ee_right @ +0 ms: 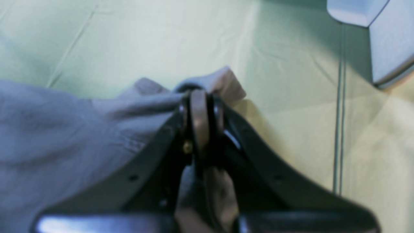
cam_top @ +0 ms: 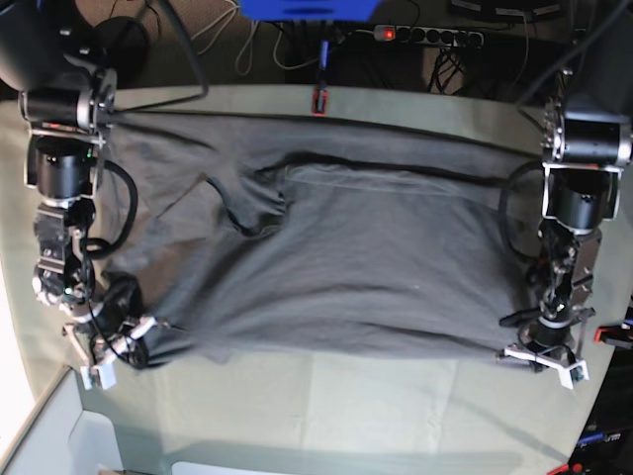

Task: Layout the t-shirt on the table in an organized manner, then fold the t-shirt properly
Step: 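Regrasp the shirt hem corners with both grippers, then fold the hem over again with both grippers toward the collar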

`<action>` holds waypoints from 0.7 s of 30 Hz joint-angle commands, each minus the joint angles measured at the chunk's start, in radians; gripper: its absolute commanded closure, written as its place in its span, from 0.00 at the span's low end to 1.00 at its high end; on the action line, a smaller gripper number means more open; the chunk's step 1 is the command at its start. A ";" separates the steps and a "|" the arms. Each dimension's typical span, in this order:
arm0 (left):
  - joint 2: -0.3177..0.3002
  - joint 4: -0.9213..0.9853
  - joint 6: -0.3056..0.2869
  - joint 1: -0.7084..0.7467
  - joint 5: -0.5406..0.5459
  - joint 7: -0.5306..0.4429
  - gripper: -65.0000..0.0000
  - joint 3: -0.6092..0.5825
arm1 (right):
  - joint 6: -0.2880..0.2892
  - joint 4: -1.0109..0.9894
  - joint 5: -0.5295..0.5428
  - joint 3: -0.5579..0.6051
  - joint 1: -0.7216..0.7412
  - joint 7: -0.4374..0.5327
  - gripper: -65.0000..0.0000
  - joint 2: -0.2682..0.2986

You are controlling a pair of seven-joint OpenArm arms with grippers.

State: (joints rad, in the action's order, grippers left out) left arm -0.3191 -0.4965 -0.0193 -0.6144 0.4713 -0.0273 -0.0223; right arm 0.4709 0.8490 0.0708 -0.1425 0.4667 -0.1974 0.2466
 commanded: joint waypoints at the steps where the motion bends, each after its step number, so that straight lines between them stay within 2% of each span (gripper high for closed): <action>1: -0.015 -0.018 0.002 -0.023 -0.001 -0.032 1.00 0.002 | -0.007 0.023 0.014 -0.022 0.000 0.020 1.00 0.013; 4: -0.018 -0.055 0.002 0.011 -0.001 -0.032 1.00 0.003 | -0.007 0.100 0.014 -0.090 -0.067 0.020 1.00 0.007; 9: -0.025 -0.199 0.008 0.121 -0.001 -0.032 1.00 0.003 | -0.005 0.283 0.014 -0.105 -0.228 0.020 1.00 -0.010; 13: -0.025 -0.316 0.006 0.233 -0.001 -0.030 1.00 0.111 | -0.005 0.422 0.014 -0.105 -0.377 0.020 1.00 -0.017; 15: -0.021 -0.364 0.002 0.290 -0.001 -0.029 1.00 0.175 | -0.005 0.479 0.014 -0.107 -0.437 0.020 1.00 -0.039; 21: -0.019 -0.449 0.002 0.425 -0.001 -0.029 1.00 0.210 | -0.005 0.576 0.014 -0.107 -0.581 0.020 1.00 -0.049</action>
State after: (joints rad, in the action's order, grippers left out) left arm -0.3229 -0.9279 -0.0158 -0.1734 0.4725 -0.0277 0.1822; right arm 0.4698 1.4101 0.0784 -0.2440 -0.1173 -0.1944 0.1829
